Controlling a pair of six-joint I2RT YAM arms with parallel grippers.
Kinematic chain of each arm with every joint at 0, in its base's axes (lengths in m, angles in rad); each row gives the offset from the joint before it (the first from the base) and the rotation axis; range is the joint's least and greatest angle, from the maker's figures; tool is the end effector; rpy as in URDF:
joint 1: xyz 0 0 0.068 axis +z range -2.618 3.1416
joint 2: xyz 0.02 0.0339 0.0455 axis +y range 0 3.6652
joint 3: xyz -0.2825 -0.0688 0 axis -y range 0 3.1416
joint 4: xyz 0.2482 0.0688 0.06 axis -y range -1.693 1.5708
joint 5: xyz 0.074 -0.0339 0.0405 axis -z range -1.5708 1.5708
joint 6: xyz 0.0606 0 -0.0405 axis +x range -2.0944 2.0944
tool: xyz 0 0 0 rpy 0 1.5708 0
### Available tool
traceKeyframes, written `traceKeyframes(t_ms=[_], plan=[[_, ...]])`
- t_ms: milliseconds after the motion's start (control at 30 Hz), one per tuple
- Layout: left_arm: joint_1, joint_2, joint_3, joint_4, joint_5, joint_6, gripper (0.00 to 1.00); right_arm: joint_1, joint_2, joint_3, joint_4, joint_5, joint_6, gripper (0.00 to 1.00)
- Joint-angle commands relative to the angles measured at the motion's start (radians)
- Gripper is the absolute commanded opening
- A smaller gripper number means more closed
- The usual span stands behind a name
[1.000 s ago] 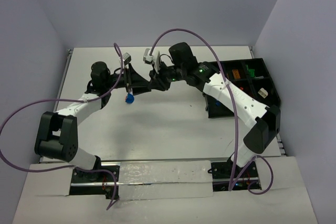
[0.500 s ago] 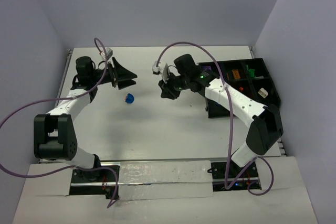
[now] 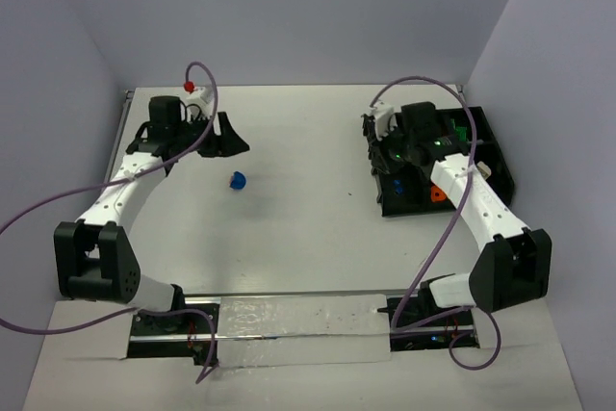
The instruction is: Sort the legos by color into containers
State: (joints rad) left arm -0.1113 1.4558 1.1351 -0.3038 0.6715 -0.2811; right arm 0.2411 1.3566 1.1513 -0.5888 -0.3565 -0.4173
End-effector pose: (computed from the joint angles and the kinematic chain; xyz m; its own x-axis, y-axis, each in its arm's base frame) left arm 0.3343 -0.0753 0.3018 -0.7215 -0.1379 -0.6785 0.4043 0.7117 -0.5745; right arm 0.2929 0.0938 0.3044 -0.4462 -0.5008 -0.7417 -0.7024 0.7095 -0.0565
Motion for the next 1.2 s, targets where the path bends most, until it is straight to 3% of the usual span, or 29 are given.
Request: traceKeyframes(t_ms=[0,300,533,633,700,800,967,1167], plan=[[-0.07,-0.082,-0.064,-0.074,-0.285,0.268,0.77,-0.085,-0.057,-0.067,-0.019,0.092,-0.032,0.0],[-0.103,-0.014,-0.106,-0.082,-0.369,0.468,0.72,-0.139,0.077,-0.074,0.031,0.272,-0.023,0.0],[-0.103,0.071,-0.068,-0.121,-0.395,0.642,0.7,-0.161,0.129,-0.062,0.043,0.294,-0.014,0.07],[-0.103,0.107,-0.037,-0.139,-0.396,0.625,0.68,-0.161,0.152,-0.056,0.041,0.298,-0.011,0.17],[-0.103,0.133,-0.034,-0.129,-0.372,0.583,0.67,-0.161,0.171,-0.053,0.042,0.295,-0.007,0.43],[-0.103,0.16,-0.022,-0.108,-0.342,0.561,0.67,-0.161,0.185,-0.051,0.047,0.295,-0.005,0.65],[-0.088,0.293,0.087,-0.122,-0.301,0.522,0.65,-0.161,0.19,-0.034,0.043,0.293,-0.001,0.76],[-0.067,0.431,0.208,-0.159,-0.236,0.461,0.57,-0.161,0.161,0.011,0.004,0.26,0.022,0.81]])
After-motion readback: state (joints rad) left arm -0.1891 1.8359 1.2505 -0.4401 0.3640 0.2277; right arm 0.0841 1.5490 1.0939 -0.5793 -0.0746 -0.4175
